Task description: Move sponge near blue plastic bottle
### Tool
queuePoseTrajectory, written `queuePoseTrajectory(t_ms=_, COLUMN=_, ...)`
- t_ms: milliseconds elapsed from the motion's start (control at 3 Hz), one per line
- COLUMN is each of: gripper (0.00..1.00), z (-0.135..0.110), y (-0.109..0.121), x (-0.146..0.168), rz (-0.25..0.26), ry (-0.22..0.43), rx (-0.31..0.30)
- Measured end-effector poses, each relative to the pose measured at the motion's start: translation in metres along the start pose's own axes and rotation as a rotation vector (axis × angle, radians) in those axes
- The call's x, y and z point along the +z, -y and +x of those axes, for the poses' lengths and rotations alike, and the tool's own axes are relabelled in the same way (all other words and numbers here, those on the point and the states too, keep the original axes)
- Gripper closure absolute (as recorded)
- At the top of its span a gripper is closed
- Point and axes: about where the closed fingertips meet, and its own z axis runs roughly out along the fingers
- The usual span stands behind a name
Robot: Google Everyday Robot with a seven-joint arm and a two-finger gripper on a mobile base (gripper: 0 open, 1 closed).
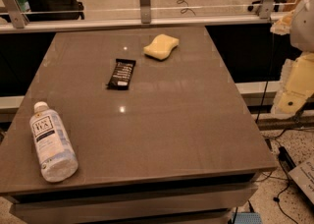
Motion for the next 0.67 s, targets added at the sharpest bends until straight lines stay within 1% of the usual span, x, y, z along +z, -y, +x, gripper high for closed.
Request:
queuePoseTrajectory(t_ms=333, gripper=0.0, z=0.0, y=0.0, x=0.0, rz=0.0, ry=0.0, rx=0.0)
queuePoseTrajectory(t_ms=667, gripper=0.0, z=0.002, y=0.005, x=0.012, rz=0.025, ry=0.04, rx=0.001)
